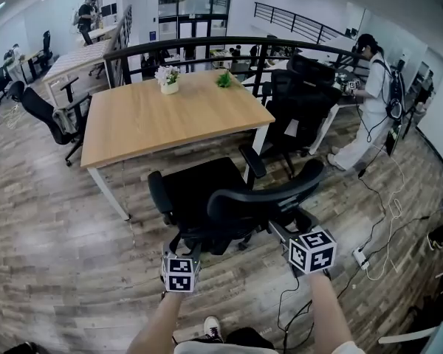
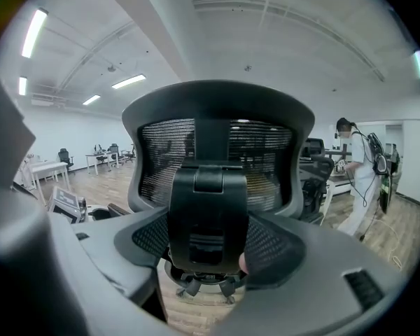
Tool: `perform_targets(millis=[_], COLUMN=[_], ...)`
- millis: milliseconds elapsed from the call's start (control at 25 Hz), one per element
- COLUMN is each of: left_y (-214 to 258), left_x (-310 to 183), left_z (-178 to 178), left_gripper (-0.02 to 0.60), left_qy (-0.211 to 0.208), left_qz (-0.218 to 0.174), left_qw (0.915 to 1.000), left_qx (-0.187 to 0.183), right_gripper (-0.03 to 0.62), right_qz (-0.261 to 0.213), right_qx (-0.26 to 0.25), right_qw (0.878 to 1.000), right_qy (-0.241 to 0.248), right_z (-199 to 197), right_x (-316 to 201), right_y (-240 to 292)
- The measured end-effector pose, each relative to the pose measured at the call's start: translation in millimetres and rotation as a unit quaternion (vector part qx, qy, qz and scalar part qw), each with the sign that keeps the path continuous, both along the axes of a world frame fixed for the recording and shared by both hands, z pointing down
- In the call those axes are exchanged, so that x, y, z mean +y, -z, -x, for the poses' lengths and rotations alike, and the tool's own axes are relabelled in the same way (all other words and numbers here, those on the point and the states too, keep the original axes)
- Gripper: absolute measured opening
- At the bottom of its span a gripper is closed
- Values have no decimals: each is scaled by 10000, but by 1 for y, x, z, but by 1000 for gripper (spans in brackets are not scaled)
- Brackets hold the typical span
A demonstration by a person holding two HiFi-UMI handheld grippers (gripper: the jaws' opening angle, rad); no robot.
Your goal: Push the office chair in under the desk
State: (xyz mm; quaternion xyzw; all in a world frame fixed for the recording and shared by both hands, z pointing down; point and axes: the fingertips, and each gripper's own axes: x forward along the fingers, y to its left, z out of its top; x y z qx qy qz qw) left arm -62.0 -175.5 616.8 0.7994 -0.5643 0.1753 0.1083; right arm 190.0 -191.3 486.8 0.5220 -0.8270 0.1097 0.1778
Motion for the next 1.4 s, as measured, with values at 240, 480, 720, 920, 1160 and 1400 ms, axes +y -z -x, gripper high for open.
perform_targets(millis=[240,480,720,920,1160,1400], left_y=[2,3,1,4,4,4], left_x=[-14,-30,-51,-70,-102,-132], left_z=[9,20,35,49,66,77], left_gripper=[278,278,278,276,270,270], left_qy=[41,78,135,200,305,295], left_qz=[-99,-156,-254,-407,-331,-275], left_qw=[9999,9998,9996,9989,9989,9991], left_qx=[12,-6,26,84,111,142], right_gripper=[331,333,333,333,333,331], right_qz=[29,14,-34,-65,-38,-24], right_qx=[12,26,13,-2,-2,22], right_qw=[10000,10000,9998,9996,9996,9998], right_qy=[29,86,196,274,296,175], right_z=[9,20,35,49,66,77], right_x=[-16,-31,-50,-68,-97,-124], right_y=[3,4,5,5,5,5])
